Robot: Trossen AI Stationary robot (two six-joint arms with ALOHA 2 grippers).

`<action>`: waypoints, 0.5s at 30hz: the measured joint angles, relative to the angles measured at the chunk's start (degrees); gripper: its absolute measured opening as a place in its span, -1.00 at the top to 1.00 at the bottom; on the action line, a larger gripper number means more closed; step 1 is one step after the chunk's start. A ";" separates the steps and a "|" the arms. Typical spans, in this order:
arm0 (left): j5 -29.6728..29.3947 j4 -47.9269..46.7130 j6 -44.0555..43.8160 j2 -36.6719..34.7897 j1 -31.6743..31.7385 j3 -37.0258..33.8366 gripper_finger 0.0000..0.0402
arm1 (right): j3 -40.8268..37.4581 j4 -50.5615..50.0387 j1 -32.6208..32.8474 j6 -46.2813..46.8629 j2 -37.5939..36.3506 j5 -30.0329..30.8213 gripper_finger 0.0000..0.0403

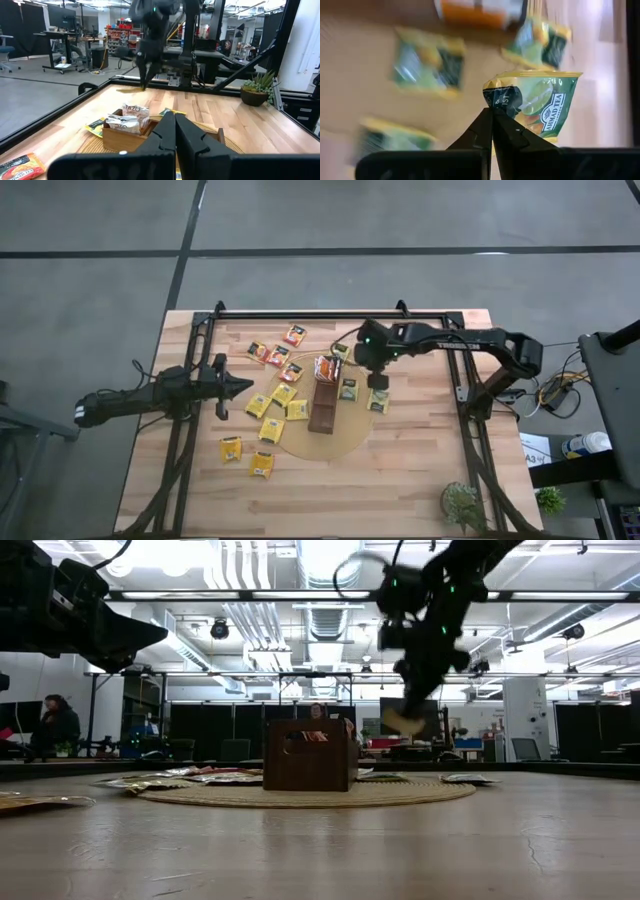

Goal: Pick & Place Tea
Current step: Put the yellow tea bag into the middle section of the wooden organizer

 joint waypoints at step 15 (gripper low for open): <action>0.00 0.00 0.00 0.02 0.00 0.00 1.00 | 1.94 21.48 5.69 50.05 -1.45 -21.83 0.96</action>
